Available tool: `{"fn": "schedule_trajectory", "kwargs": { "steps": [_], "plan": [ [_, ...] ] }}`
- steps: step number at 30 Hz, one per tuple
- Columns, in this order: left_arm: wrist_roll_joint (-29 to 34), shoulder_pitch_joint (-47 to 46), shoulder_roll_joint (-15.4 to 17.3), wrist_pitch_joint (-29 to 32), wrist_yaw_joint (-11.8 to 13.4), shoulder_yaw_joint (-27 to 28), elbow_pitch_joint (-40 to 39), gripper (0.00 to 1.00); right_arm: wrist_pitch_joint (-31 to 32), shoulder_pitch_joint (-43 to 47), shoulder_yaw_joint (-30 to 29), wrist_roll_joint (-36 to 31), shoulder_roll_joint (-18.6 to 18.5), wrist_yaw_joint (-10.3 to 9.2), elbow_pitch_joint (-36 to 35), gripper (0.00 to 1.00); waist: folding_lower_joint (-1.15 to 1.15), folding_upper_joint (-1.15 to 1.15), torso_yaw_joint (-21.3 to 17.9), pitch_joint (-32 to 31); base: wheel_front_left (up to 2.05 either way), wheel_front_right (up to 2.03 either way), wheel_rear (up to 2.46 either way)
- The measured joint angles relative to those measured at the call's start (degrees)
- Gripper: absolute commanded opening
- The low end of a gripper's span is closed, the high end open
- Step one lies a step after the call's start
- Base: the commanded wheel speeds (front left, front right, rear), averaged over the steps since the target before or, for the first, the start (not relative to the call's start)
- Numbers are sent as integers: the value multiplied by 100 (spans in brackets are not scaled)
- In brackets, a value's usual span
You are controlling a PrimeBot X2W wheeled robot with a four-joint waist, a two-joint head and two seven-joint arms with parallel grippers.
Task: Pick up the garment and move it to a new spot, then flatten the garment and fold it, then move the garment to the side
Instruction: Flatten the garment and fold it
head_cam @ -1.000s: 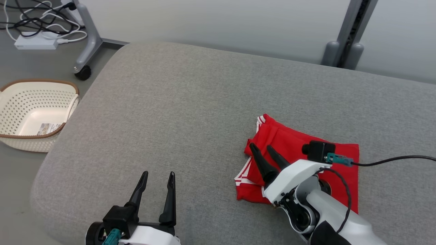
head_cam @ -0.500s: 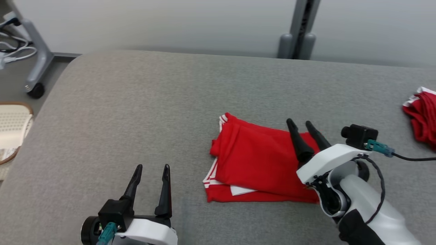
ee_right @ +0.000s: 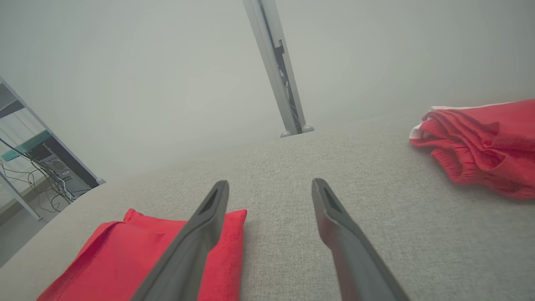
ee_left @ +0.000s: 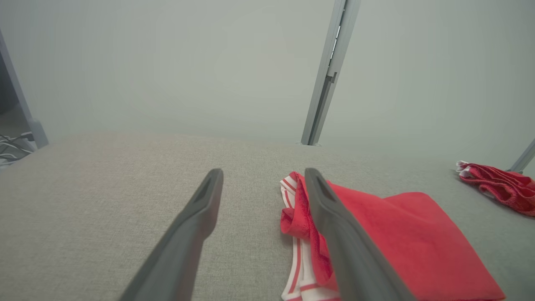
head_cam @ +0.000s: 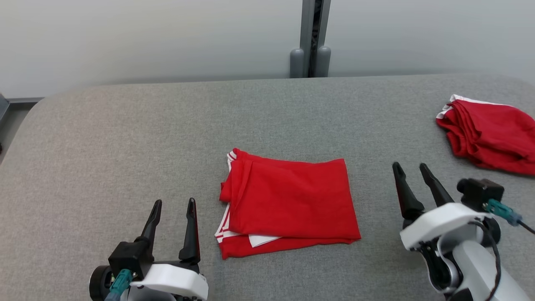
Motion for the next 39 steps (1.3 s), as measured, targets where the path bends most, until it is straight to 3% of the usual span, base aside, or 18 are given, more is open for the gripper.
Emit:
{"fn": "schedule_trajectory", "kwargs": {
  "steps": [9, 20, 39],
  "plan": [
    [-10, 243, 0, 0, -93, 170, 20, 100, -1, 969, -606, -736, -103, 0, -1053, 100, 0, 0, -152, -261, 0, 0, 0],
    [71, 511, 1, 0, -171, 322, -144, 100, -1, 1783, -772, -1686, 23, 0, -2181, 100, 0, 0, -241, -494, 0, 0, 0],
    [456, 758, 2, 1, -166, 392, -318, 100, -1, 2141, -889, -1964, 227, 0, -2396, 100, 0, 0, -250, -628, 0, 0, 0]
  ]
}}
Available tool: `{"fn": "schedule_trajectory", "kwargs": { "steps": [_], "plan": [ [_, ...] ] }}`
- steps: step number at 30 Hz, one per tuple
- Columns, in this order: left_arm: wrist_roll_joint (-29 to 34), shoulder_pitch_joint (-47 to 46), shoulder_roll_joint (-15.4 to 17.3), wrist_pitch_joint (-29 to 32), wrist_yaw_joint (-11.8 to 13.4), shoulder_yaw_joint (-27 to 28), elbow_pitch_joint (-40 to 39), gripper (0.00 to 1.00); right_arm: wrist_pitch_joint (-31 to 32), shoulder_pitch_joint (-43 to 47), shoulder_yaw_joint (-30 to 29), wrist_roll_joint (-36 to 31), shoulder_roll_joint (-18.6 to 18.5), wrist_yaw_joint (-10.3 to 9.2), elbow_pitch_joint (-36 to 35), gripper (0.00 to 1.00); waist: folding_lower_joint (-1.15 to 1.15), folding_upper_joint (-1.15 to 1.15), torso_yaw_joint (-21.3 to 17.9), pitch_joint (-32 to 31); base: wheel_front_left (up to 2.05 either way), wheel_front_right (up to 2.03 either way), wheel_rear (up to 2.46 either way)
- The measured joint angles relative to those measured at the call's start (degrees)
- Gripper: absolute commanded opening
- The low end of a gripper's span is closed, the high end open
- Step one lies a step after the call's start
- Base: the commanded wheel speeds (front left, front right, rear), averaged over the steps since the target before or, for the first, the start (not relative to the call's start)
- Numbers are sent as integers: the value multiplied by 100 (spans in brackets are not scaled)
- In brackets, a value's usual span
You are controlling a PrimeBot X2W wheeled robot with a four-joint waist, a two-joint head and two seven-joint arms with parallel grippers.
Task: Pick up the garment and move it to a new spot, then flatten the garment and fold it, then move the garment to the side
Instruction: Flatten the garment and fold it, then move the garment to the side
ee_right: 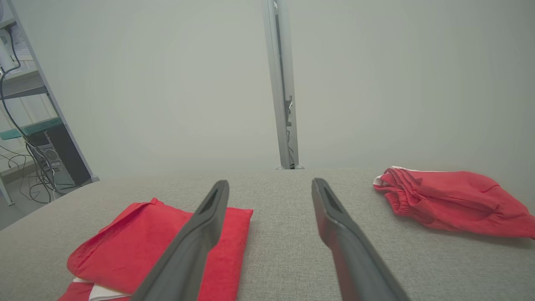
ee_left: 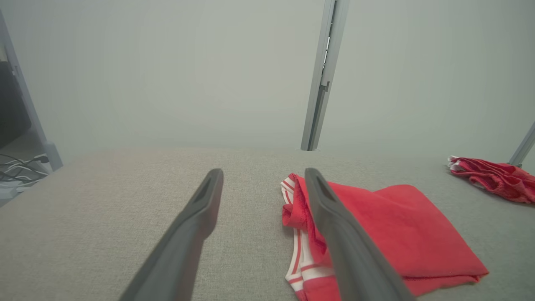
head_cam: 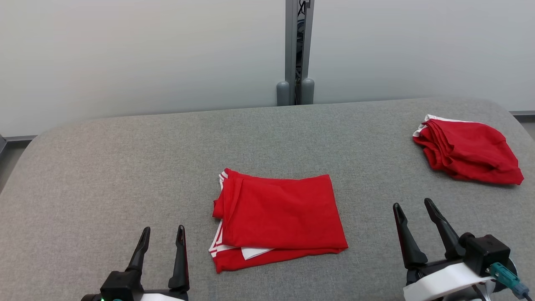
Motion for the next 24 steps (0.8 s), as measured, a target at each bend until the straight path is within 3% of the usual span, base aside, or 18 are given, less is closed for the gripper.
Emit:
{"fn": "schedule_trajectory", "kwargs": {
  "steps": [18, 24],
  "plan": [
    [45, -1, 0, 0, 18, -18, 23, 100, 0, -37, 43, 112, 87, 0, 87, 100, 0, 0, 74, 38, 0, 0, 0],
    [305, -36, 11, 0, 37, -43, 91, 100, -13, -291, 230, 877, 158, 0, 835, 100, 0, 0, 164, 102, 0, 0, 0]
  ]
}}
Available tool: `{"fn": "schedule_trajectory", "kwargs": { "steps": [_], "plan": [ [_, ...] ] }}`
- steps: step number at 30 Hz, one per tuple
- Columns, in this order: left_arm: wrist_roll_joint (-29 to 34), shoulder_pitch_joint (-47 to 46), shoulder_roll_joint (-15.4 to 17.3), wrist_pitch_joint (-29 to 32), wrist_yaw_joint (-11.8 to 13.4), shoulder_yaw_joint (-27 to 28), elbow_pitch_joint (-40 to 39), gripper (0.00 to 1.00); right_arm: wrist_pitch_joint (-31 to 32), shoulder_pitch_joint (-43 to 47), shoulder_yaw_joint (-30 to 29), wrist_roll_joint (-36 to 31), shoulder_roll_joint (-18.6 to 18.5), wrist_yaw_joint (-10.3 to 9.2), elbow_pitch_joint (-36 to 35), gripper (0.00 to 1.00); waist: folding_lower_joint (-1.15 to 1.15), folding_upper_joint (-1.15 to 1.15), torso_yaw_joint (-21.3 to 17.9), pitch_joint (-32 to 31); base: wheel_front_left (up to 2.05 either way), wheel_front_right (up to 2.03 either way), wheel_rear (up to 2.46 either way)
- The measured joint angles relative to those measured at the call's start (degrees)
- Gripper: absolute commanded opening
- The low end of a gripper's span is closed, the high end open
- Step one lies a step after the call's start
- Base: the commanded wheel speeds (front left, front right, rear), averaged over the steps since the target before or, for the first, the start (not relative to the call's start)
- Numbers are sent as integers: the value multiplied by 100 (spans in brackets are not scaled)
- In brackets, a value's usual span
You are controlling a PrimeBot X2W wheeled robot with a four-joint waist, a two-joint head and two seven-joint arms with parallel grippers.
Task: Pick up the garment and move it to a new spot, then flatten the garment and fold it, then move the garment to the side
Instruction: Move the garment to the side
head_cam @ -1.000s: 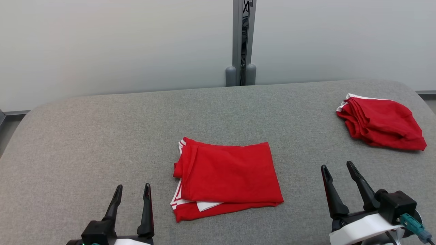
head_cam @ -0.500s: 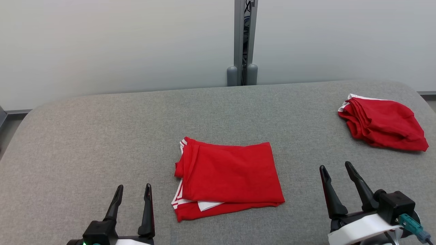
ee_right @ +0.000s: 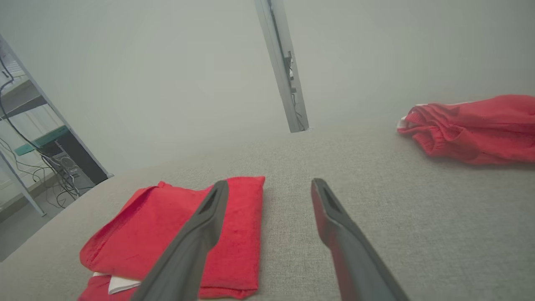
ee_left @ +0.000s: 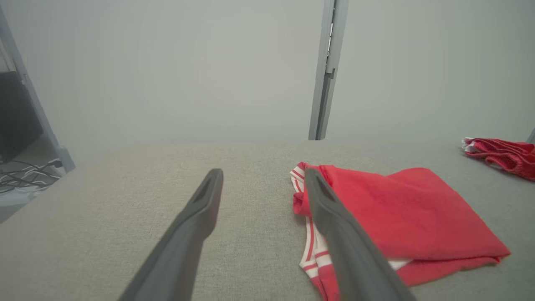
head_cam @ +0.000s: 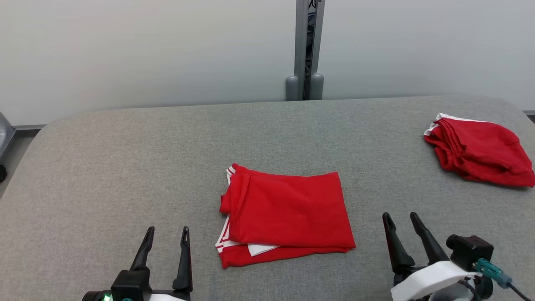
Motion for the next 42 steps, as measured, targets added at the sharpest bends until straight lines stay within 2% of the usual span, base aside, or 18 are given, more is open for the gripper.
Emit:
{"fn": "schedule_trajectory", "kwargs": {
  "steps": [6, 12, 20, 28, 29, 30, 31, 32, 42],
  "plan": [
    [327, -32, 14, 0, 40, -51, 54, 100, 0, -577, 474, 1139, 0, 0, 1024, 100, 0, 0, 207, 54, 0, 0, 0],
    [404, -77, 12, 0, 23, -75, 88, 100, -1, -1205, 1117, 1842, -196, 0, 1723, 100, 0, 0, 460, 146, 0, 0, 0],
    [405, -286, 4, 0, -23, -142, 104, 100, 0, -1823, 1535, 2159, -417, 0, 2566, 100, 0, 0, 815, 399, 0, 0, 0],
    [343, -364, -2, 0, -5, -241, 120, 100, -1, -1994, 1984, 2533, -383, 0, 3309, 100, 0, 0, 1175, 606, 0, 0, 0],
    [341, -366, -3, -1, 5, -248, 121, 100, -2, -2007, 2090, 2554, -386, 0, 3331, 96, 0, 0, 1208, 619, 0, 0, 0],
    [335, -368, -3, 0, 14, -253, 122, 100, -3, -2037, 2182, 2566, -398, 0, 3325, 48, 0, 0, 1235, 630, 0, 0, 0],
    [334, -372, -5, -1, 21, -260, 122, 100, -3, -2057, 2238, 2610, -407, 0, 3318, 15, 0, 0, 1256, 639, 0, 0, 0],
    [327, -373, -5, 0, 31, -261, 122, 100, -3, -2066, 2290, 2639, -419, 0, 3307, 0, 0, 0, 1268, 644, 0, 0, 0],
    [256, -378, -8, 0, 47, -292, 83, 100, 0, -2098, 2245, 2352, -524, 1, 3022, 0, 0, 0, 1143, 649, 0, 0, 0]
  ]
}}
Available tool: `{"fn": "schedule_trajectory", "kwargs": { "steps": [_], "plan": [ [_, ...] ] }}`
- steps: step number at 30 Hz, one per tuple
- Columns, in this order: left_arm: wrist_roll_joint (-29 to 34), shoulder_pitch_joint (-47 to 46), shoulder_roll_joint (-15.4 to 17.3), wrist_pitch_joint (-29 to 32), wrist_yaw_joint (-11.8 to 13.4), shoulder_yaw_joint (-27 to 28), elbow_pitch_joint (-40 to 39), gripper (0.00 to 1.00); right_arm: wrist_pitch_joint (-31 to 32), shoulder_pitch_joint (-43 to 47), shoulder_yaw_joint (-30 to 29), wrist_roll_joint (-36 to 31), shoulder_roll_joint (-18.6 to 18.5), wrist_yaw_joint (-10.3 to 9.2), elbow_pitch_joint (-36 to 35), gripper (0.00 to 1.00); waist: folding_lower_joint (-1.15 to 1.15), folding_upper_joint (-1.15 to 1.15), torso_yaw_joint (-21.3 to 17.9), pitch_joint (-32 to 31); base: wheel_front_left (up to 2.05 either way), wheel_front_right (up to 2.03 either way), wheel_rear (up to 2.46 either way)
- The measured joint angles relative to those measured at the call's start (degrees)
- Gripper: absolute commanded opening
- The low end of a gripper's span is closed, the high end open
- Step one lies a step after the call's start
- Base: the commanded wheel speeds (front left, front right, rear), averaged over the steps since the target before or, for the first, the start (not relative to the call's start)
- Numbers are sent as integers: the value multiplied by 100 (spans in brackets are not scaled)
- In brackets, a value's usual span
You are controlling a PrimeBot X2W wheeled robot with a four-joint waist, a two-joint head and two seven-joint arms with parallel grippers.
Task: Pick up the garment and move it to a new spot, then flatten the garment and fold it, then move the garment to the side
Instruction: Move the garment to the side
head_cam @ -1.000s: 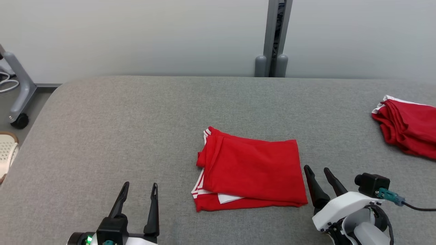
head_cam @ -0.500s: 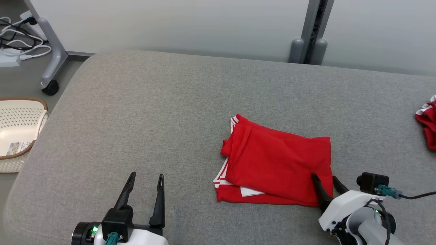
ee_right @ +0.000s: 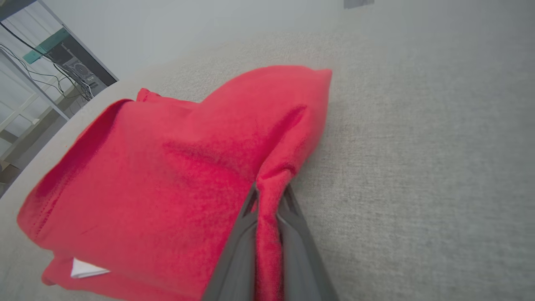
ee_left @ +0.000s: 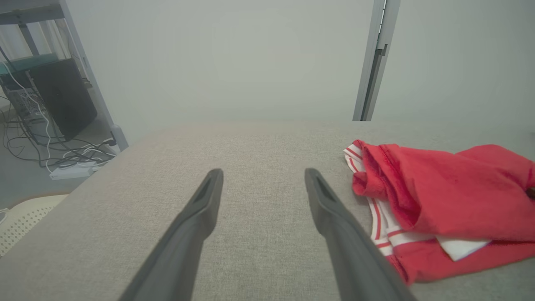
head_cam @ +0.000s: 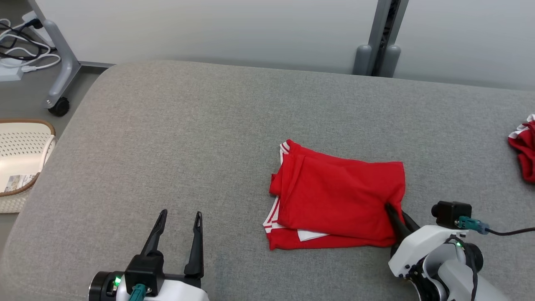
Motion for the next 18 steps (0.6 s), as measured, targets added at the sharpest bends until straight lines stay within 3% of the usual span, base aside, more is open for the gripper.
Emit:
{"fn": "schedule_trajectory", "kwargs": {
  "steps": [10, 18],
  "plan": [
    [1, -49, 0, 0, 15, 15, -151, 100, 1, -136, -506, -864, -70, 0, -602, 0, 0, 0, -332, 107, 0, 0, 0],
    [29, -190, -1, 0, -16, 32, -192, 100, 0, -122, -834, -1355, -43, 0, -1010, 0, 0, 0, -825, 277, 0, 0, 0]
  ]
}}
